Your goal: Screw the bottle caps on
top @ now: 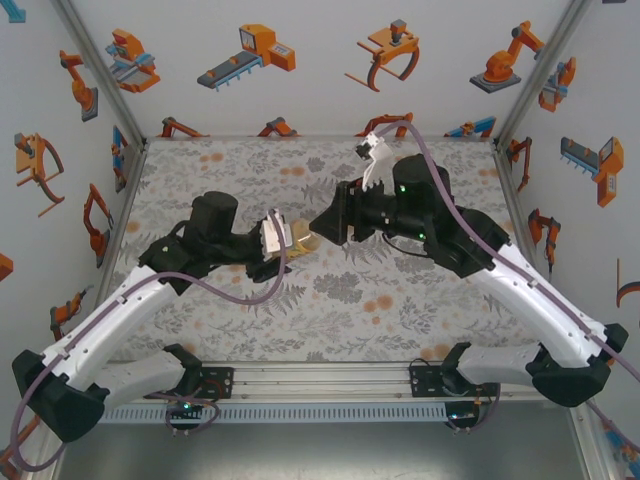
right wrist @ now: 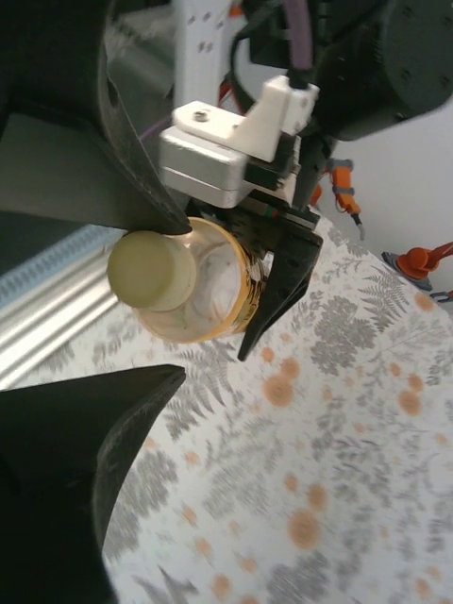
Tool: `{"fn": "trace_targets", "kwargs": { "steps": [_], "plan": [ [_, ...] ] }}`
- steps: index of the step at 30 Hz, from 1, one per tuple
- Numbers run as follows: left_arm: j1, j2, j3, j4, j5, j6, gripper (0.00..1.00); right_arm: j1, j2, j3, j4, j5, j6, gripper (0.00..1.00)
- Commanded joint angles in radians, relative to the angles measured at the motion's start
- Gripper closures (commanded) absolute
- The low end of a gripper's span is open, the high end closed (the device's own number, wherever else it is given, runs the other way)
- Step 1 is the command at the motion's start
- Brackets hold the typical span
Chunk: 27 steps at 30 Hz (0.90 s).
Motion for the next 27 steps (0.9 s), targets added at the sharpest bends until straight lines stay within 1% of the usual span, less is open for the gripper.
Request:
{"fn": "trace_targets", "kwargs": {
  "steps": [1,6,8,10,15,21,27],
  "plan": [
    [-0.002,-0.036,0.007,0.008,0.061,-0.003,0.89,0.002,-0.035,0.043,0.029,-0.061,-0.301,0.43],
    [-0.002,-0.073,-0.011,-0.013,0.081,-0.01,0.88,0.002,-0.031,0.067,-0.011,-0.358,-0.605,0.43],
    [-0.002,-0.089,-0.021,-0.02,0.086,-0.012,0.88,0.002,-0.018,0.089,-0.046,-0.438,-0.688,0.43],
    [-0.002,-0.099,-0.029,-0.028,0.087,-0.012,0.88,0.002,0.004,0.129,-0.101,-0.49,-0.765,0.43],
    [-0.001,-0.109,-0.028,-0.07,0.085,0.007,0.88,0.002,0.053,0.198,-0.199,-0.532,-0.899,0.45],
    [-0.002,-0.116,-0.024,-0.093,0.074,0.014,0.88,0.002,0.081,0.211,-0.181,-0.543,-0.904,0.53],
    [-0.002,-0.112,-0.02,-0.093,0.077,0.012,0.88,0.002,0.081,0.191,-0.165,-0.498,-0.904,0.57]
  ]
}}
